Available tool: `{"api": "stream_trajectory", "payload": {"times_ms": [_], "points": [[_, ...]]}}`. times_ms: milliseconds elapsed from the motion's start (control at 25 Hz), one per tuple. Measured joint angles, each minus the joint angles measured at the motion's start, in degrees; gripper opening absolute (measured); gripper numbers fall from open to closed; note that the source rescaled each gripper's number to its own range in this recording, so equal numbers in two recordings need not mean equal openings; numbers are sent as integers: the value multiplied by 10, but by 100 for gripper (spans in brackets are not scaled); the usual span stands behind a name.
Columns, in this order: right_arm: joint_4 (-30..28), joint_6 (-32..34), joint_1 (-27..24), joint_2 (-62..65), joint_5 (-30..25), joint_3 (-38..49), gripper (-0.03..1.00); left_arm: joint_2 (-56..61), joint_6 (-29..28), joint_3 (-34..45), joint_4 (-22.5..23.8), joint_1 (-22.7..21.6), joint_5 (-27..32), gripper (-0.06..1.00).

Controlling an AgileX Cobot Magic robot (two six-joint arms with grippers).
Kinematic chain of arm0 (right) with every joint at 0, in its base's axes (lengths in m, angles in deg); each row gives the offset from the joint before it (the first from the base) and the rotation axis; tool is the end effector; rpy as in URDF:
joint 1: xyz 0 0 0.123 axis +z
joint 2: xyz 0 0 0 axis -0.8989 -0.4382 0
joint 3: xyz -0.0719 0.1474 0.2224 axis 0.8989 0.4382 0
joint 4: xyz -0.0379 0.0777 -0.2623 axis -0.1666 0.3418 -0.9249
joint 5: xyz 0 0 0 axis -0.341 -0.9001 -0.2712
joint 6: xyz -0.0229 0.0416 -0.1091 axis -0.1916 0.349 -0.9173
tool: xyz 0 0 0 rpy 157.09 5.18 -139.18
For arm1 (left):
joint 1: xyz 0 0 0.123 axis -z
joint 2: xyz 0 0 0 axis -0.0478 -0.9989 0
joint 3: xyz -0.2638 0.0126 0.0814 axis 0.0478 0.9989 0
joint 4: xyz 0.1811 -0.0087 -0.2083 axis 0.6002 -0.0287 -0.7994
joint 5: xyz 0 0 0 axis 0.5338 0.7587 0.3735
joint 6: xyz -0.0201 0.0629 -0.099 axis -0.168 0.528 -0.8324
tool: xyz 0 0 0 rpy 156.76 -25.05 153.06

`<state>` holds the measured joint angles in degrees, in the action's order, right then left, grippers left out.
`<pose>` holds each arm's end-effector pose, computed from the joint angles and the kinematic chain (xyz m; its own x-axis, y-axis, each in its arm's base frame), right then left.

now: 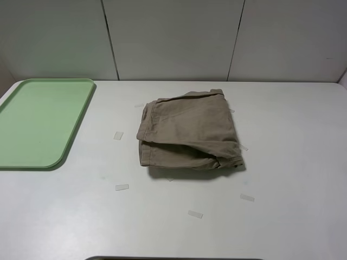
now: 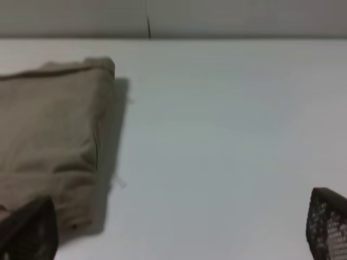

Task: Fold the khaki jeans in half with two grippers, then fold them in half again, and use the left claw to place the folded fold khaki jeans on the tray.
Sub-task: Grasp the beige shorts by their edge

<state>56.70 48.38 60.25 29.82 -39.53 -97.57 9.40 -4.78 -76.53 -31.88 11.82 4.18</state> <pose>0.1152 0.0077 0.2741 -0.4259 -0.0291 -0.9043 -0.0745 0.9972 0.0029 0.0528 -0.0015 0.2708 -0.4501 0.1281 -0.8837 0.1698 0.9839 0.0562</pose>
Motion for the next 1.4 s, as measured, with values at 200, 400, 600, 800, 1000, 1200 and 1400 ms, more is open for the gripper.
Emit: {"api": "stream_trajectory", "payload": {"times_ms": [200, 400, 600, 800, 1000, 1200, 1400], "points": [[0, 20, 1, 37, -5, 0, 100, 0, 0, 0, 0, 0, 0, 90], [-1, 30, 20, 45, -33, -10, 100, 0, 0, 0, 0, 0, 0, 90], [-5, 33, 35, 45, -56, -19, 100, 0, 0, 0, 0, 0, 0, 90], [-17, 49, 49, 45, -79, -28, 100, 0, 0, 0, 0, 0, 0, 90], [-34, 73, 56, 45, -124, -35, 100, 0, 0, 0, 1, 0, 0, 90], [-75, 87, 60, 58, -168, -27, 100, 0, 0, 0, 1, 0, 0, 90], [-108, 124, 60, 106, -171, -25, 100, 0, 0, 0, 1, 0, 0, 90]]}}
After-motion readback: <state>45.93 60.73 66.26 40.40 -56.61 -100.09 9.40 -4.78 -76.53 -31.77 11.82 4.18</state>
